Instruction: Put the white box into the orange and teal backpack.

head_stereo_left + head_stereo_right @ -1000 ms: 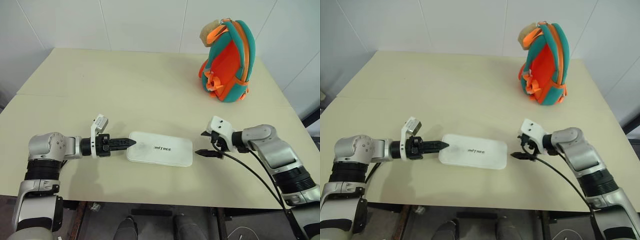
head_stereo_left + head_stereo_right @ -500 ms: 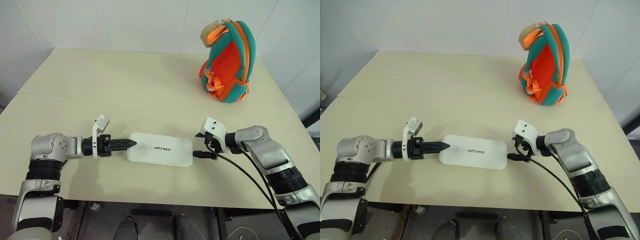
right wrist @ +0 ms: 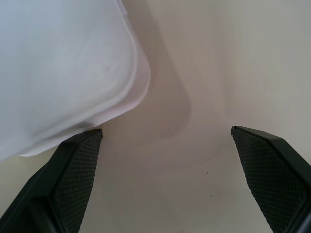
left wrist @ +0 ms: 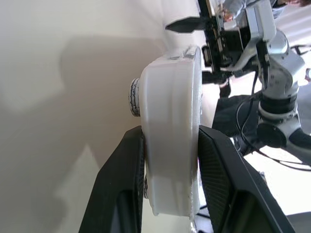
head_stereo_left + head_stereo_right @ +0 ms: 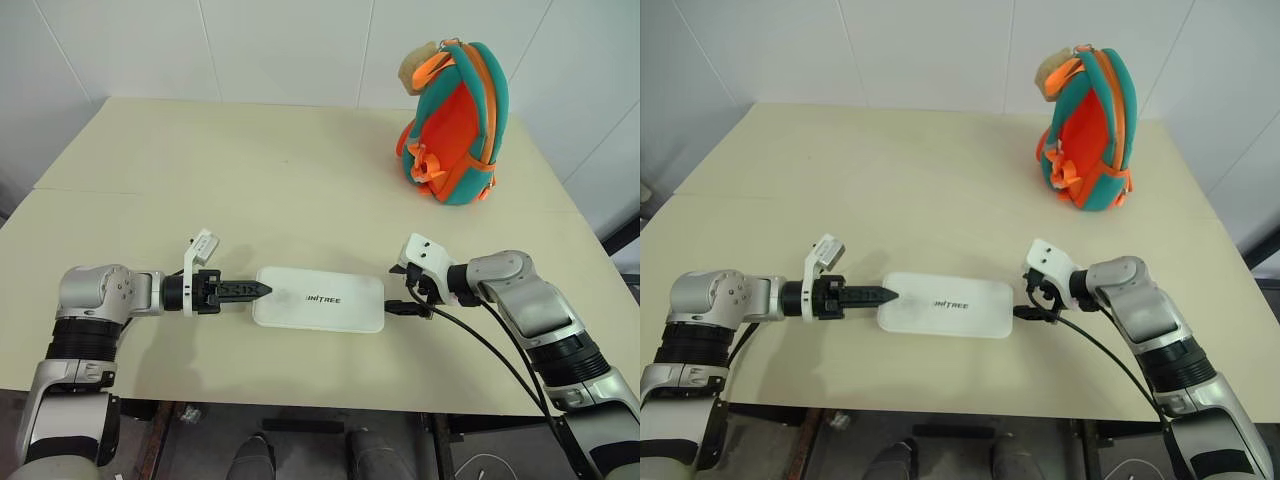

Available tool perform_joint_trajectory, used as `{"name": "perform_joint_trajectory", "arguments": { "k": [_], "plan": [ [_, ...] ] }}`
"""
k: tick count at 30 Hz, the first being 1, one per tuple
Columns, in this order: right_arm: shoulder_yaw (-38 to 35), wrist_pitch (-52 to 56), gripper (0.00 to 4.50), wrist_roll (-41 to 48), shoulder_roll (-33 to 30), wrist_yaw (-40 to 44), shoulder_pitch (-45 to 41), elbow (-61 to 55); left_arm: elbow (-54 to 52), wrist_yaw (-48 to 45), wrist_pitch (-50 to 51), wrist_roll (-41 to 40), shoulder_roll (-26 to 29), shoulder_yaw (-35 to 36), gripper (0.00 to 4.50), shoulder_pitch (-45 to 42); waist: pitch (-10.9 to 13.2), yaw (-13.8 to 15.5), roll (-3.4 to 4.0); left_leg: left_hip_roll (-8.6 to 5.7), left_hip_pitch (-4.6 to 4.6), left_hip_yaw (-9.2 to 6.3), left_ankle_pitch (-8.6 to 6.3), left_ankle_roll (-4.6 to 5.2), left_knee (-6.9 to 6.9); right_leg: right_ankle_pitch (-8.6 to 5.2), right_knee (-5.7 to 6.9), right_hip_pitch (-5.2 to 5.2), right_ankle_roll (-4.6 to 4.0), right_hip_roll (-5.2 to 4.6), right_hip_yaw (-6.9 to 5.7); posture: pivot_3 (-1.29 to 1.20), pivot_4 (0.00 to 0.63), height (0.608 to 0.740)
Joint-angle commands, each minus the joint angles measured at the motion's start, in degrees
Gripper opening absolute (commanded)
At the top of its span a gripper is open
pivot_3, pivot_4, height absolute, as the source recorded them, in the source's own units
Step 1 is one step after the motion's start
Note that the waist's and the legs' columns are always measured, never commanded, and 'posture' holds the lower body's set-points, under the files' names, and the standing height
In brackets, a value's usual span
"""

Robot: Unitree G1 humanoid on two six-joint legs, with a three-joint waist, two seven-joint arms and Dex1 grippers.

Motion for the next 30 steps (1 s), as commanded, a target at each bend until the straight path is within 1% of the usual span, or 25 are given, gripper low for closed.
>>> {"name": "perform_joint_trajectory", "arguments": {
  "k": [1,5,11,14,21,26,30],
  "plan": [
    [-1.3,-1.7,4.5,2.5,1.1,0.9,-2.0,-3.3,-2.2,0.2,-0.9,2.1,0.1,-4.5,1.24,0.5,0.0,0.0,0.0,0.0,0.0,0.0,0.0,0.0,0.0,0.0,0.0,0.0,0.0,0.0,0.0,0.0,0.15,0.74],
    [-2.8,-2.3,4.5,2.4,0.4,0.4,-2.5,-2.1,-2.0,-0.3,-1.6,2.0,1.0,-3.7,1.24,-0.6,0.0,0.0,0.0,0.0,-0.01,0.0,0.0,0.0,-0.03,0.0,-0.02,-0.01,0.0,0.0,0.0,0.0,0.15,0.74],
    [-6.8,-3.9,4.5,2.7,0.5,-2.4,-4.1,1.8,-3.9,-0.3,-0.3,-1.0,1.2,0.7,1.24,-1.2,0.0,0.0,0.0,0.0,-0.02,0.0,0.0,0.0,-0.06,0.0,-0.03,-0.03,-0.01,0.0,0.0,0.0,0.15,0.74],
    [-10.6,-4.3,4.5,3.9,1.8,-5.8,-6.0,4.3,-5.7,0.3,1.5,-3.8,1.4,5.1,1.23,-1.0,0.0,-0.1,0.0,0.01,-0.02,0.0,0.0,0.0,-0.14,-0.01,-0.03,-0.07,-0.02,0.0,0.0,0.0,0.15,0.74],
    [-16.5,-3.8,4.5,5.6,4.3,-14.0,-9.3,8.1,-9.0,1.7,6.2,-7.8,2.6,11.2,1.22,0.4,0.0,-0.1,0.01,0.01,-0.04,0.01,0.02,-0.04,-0.48,-0.08,-0.06,-0.21,-0.1,-0.03,0.0,0.0,0.15,0.74],
    [-19.4,-2.9,4.5,7.5,5.4,-17.6,-10.1,7.2,-10.5,2.2,7.9,-9.1,4.2,13.2,1.22,1.6,0.0,-0.1,0.03,0.02,-0.04,0.02,0.05,-0.1,-0.69,-0.16,-0.05,-0.32,-0.19,-0.03,-0.01,0.0,0.15,0.74],
    [-23.5,-2.0,4.5,10.3,5.9,-20.9,-10.2,5.0,-11.3,2.7,8.8,-10.3,5.8,15.0,1.22,1.6,0.0,-0.1,0.04,0.02,-0.04,0.02,0.06,-0.1,-0.7,-0.16,-0.05,-0.33,-0.2,-0.03,-0.01,0.0,0.15,0.74]
  ]
}}
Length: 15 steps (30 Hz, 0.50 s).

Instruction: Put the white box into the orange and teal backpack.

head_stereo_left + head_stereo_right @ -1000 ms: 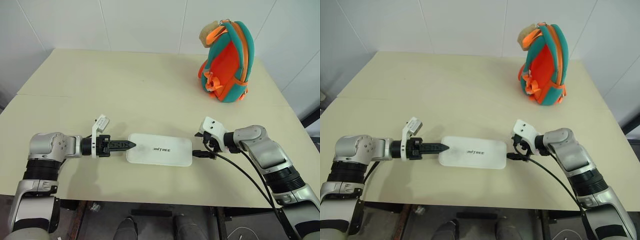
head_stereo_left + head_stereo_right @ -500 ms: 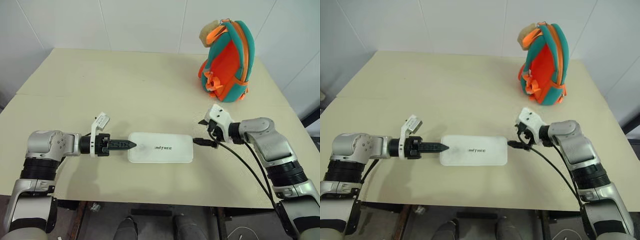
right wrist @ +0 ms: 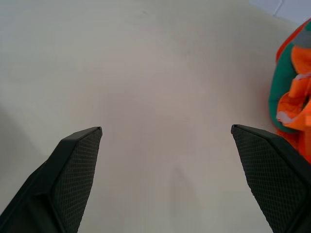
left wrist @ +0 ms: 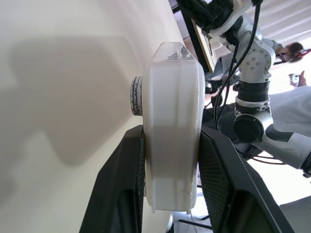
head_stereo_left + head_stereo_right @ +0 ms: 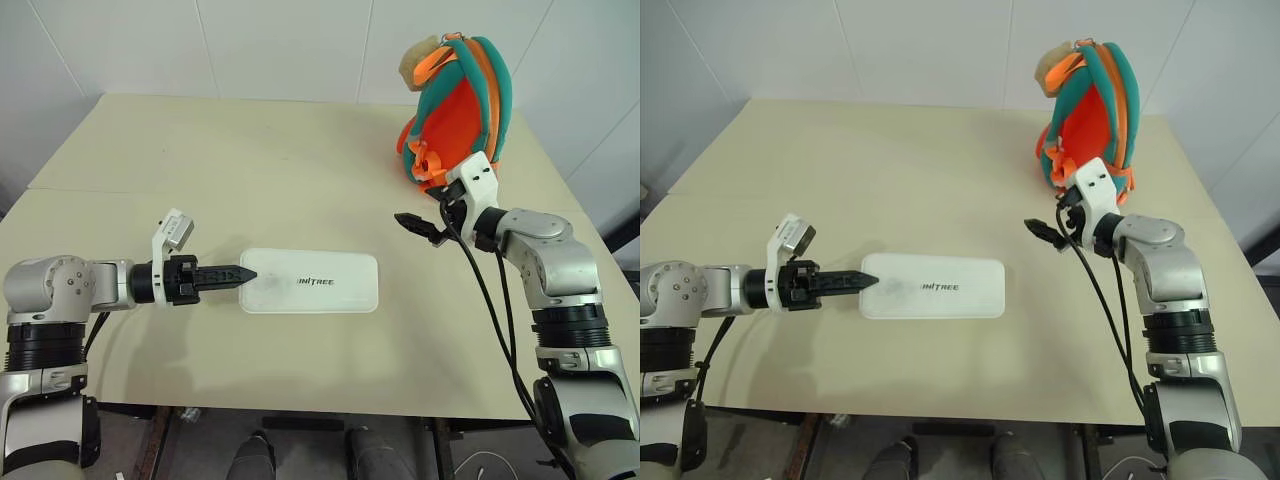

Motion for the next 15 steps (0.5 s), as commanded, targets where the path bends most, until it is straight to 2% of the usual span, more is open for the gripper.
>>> {"name": "perform_joint_trajectory", "arguments": {
  "k": [1,10,13,15],
  "plan": [
    [-4.8,-0.1,4.5,2.4,-0.4,-3.5,-1.4,-3.5,-2.7,0.1,0.6,-2.8,1.9,3.8,1.22,-0.3,0.0,0.0,0.01,0.0,0.0,0.0,0.0,0.0,-0.01,0.0,0.0,-0.01,0.0,0.0,0.0,0.0,0.15,0.74],
    [-10.6,-2.7,4.5,4.2,3.1,-14.1,-4.0,-0.8,-2.1,4.4,1.7,-5.1,-0.4,9.9,1.22,-1.2,0.0,-0.5,0.01,0.0,0.01,0.01,0.0,0.0,-0.03,-0.01,0.01,-0.02,-0.01,0.0,0.0,0.0,0.15,0.74],
    [-11.4,-6.3,4.5,3.0,4.1,-17.3,-5.8,3.1,-2.4,6.3,2.1,-5.9,-1.7,11.7,1.22,-1.3,0.0,-1.0,0.01,0.0,0.0,0.02,0.01,-0.01,-0.04,0.0,0.01,-0.02,-0.01,-0.02,0.0,0.0,0.15,0.74],
    [-11.3,-10.4,4.5,1.3,4.4,-20.5,-8.6,9.9,-3.1,7.5,2.7,-6.3,-2.5,12.7,1.22,-1.3,0.0,-1.2,0.01,0.0,0.0,0.02,0.01,-0.01,-0.04,0.0,0.01,-0.01,-0.01,-0.02,0.0,0.0,0.15,0.74]
  ]
}}
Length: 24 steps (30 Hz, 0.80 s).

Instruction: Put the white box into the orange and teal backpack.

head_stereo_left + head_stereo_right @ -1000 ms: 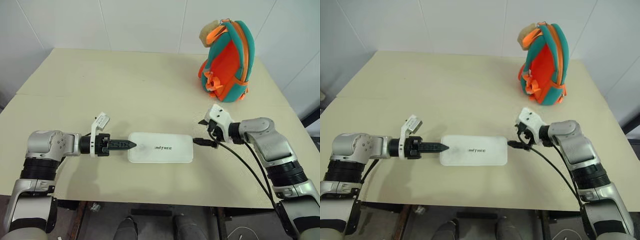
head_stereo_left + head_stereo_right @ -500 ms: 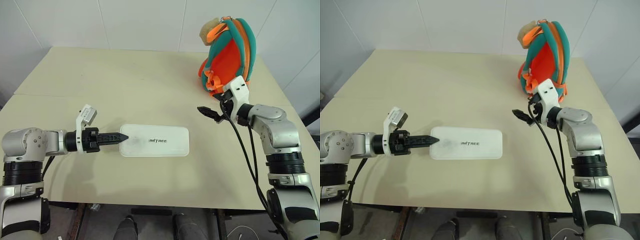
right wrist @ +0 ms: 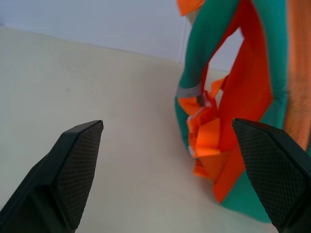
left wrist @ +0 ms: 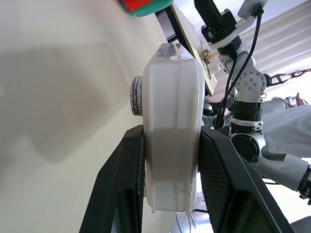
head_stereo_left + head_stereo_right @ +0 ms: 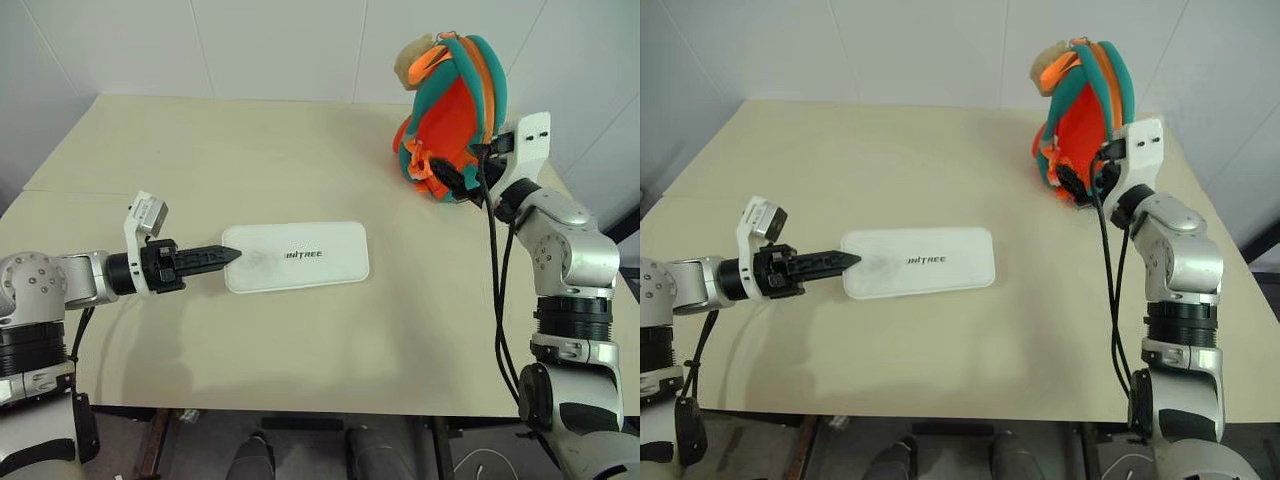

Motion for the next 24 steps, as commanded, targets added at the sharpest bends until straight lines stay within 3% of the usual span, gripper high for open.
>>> {"name": "perform_joint_trajectory", "arguments": {
  "k": [1,7,20,24],
  "plan": [
    [-1.6,-7.5,4.5,-2.2,0.1,-5.2,-4.8,9.1,-2.5,1.7,0.9,-3.0,-0.8,3.3,1.22,-1.0,0.0,-0.2,0.0,0.0,0.0,0.0,0.0,0.0,0.0,0.0,0.0,0.0,0.0,0.0,0.0,0.0,0.15,0.74],
    [-0.9,-17.7,4.5,-4.5,0.0,-8.2,-12.1,25.9,-4.1,5.1,1.2,-4.0,-2.0,5.8,1.22,0.0,0.0,-0.6,0.0,0.0,0.01,0.03,0.01,-0.03,-0.06,0.0,-0.02,-0.02,0.0,-0.02,0.01,0.0,0.15,0.74],
    [0.5,-31.3,4.5,-7.2,1.0,-9.8,-22.0,49.2,-7.9,10.7,2.6,-6.5,-4.0,10.8,1.22,3.3,0.0,-2.0,0.01,-0.01,0.03,0.05,0.06,-0.1,-0.07,0.0,0.04,-0.02,0.01,-0.04,0.01,0.0,0.15,0.74],
    [0.7,-33.0,3.59,-7.9,2.1,-10.9,-24.2,53.1,-8.3,11.8,2.6,-7.0,-4.6,11.5,1.22,3.3,0.0,-2.6,0.02,0.0,0.03,0.04,0.07,-0.12,-0.06,0.0,0.04,0.0,0.01,-0.04,0.01,0.0,0.15,0.74]
  ]
}}
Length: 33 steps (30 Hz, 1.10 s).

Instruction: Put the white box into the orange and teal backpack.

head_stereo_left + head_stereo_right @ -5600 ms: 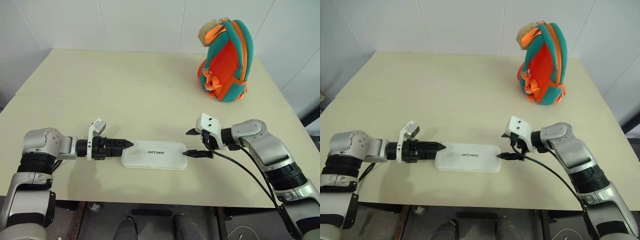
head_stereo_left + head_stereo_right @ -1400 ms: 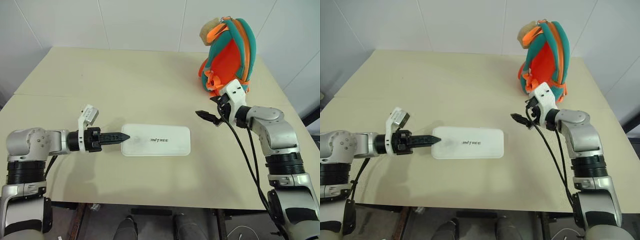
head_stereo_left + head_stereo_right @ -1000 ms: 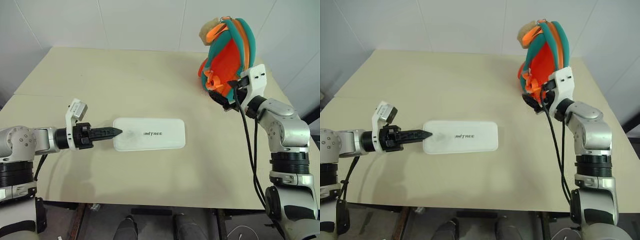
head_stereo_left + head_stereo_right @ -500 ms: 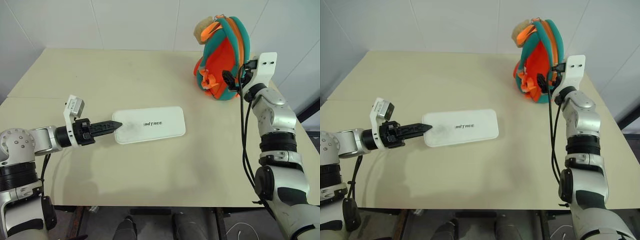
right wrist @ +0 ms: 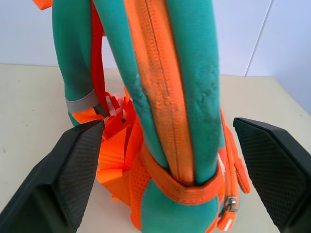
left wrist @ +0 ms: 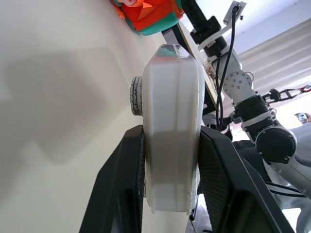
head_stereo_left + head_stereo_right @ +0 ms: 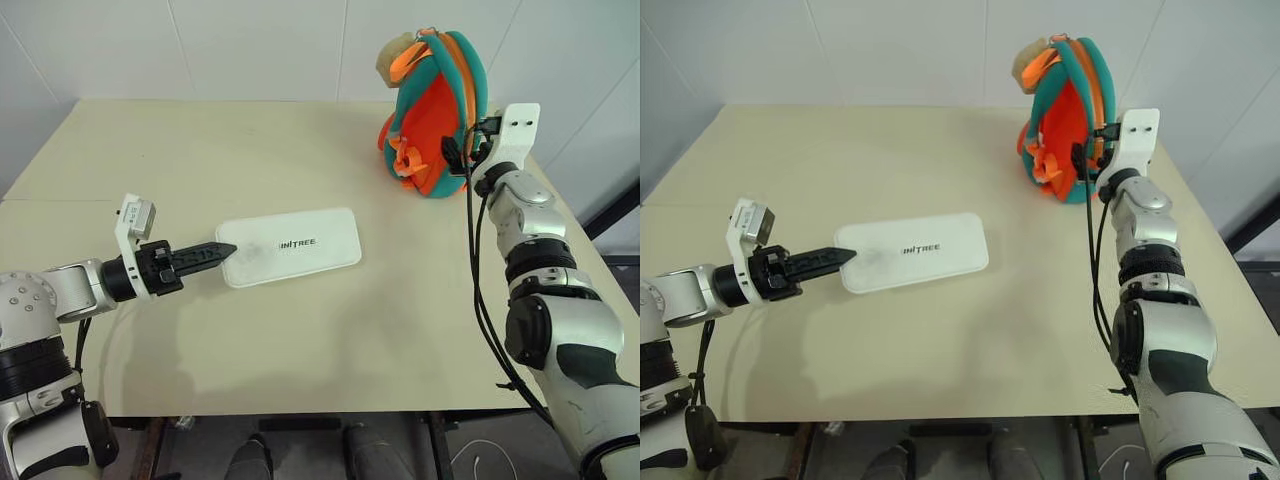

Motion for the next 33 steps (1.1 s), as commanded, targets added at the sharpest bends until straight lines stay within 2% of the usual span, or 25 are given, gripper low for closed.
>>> {"name": "perform_joint_trajectory", "arguments": {
  "k": [1,10,11,15,19,27,33],
  "plan": [
    [0.1,-2.4,3.29,-0.6,0.3,-0.8,-3.0,1.5,-2.4,0.5,-0.3,-2.6,-0.2,2.3,1.22,0.1,0.0,-0.4,0.0,0.0,0.0,0.0,0.0,0.0,0.0,0.0,0.0,0.0,0.0,0.0,0.0,0.0,0.15,0.74],
    [-0.8,-1.5,0.15,1.5,0.4,3.6,-4.1,-0.7,-3.0,2.5,-0.8,-4.1,-0.7,3.3,1.22,1.0,0.0,-0.9,0.01,0.0,0.01,0.0,0.05,-0.08,-0.01,0.0,0.03,0.0,0.0,0.0,0.0,0.0,0.15,0.74],
    [-1.0,-0.9,0.0,2.1,0.2,4.9,-3.9,-1.6,-2.9,2.6,-0.8,-4.1,-0.8,3.2,1.22,1.0,0.0,-0.9,0.01,0.0,0.01,0.0,0.05,-0.08,-0.01,0.0,0.04,0.0,0.0,0.0,0.0,0.0,0.15,0.74],
    [-1.7,2.0,0.0,4.5,-0.6,9.4,-2.5,-6.4,-2.3,2.7,-1.0,-4.3,-0.7,2.9,1.22,0.7,0.0,-0.9,0.02,0.0,0.0,0.0,0.06,-0.1,-0.02,0.0,0.03,0.0,0.0,0.0,0.0,0.0,0.15,0.74],
    [-1.8,7.4,0.0,7.3,-1.5,13.3,2.1,-17.0,-1.6,2.3,-1.0,-4.4,-0.2,2.5,1.22,0.4,0.0,-0.7,0.03,0.0,-0.01,-0.01,0.08,-0.15,-0.05,0.0,0.01,0.0,0.01,0.0,-0.01,0.0,0.15,0.74],
    [-1.5,29.2,0.0,15.4,-6.4,17.1,21.2,-53.6,2.2,-0.3,-1.2,-4.0,2.5,0.1,1.22,-0.9,0.0,0.4,0.08,0.0,-0.05,-0.05,0.08,-0.14,-0.08,-0.04,0.01,-0.02,0.03,-0.02,-0.05,0.0,0.15,0.74],
    [-3.2,39.2,0.0,22.2,-9.0,18.3,29.7,-68.6,7.1,-2.4,-4.4,-2.3,4.4,-3.3,1.22,-3.4,0.1,1.0,0.1,0.0,0.0,-0.04,0.02,-0.01,0.05,-0.05,0.16,-0.06,0.01,0.02,-0.02,0.0,0.15,0.74]
  ]
}}
